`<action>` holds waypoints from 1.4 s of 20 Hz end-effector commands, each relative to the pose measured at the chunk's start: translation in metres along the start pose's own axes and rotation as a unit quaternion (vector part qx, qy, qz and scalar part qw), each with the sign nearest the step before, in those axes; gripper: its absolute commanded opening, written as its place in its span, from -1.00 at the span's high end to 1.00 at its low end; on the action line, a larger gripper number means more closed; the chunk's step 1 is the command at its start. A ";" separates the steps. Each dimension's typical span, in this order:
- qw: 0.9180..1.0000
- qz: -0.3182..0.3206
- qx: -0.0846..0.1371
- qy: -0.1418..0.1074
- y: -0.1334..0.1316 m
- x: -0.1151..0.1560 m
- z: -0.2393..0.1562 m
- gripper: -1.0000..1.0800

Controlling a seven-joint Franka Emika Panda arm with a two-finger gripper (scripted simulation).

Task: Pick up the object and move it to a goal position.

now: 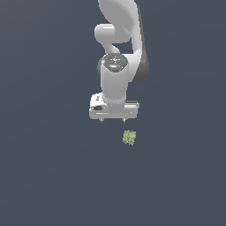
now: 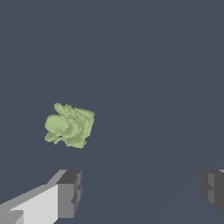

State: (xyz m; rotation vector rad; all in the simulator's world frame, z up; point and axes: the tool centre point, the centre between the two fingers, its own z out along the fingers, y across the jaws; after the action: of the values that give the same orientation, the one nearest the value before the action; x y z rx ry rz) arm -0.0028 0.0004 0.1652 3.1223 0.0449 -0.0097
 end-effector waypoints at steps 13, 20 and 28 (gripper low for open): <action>0.999 0.024 -0.008 -0.026 0.023 -0.013 0.018 -0.92; 0.999 0.036 -0.007 -0.023 0.011 -0.008 0.023 -0.92; 0.997 0.074 -0.002 -0.013 -0.024 0.006 0.041 -0.92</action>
State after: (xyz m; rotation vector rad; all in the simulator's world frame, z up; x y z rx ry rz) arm -0.0001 0.0153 0.1282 3.1105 -0.1609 -0.0538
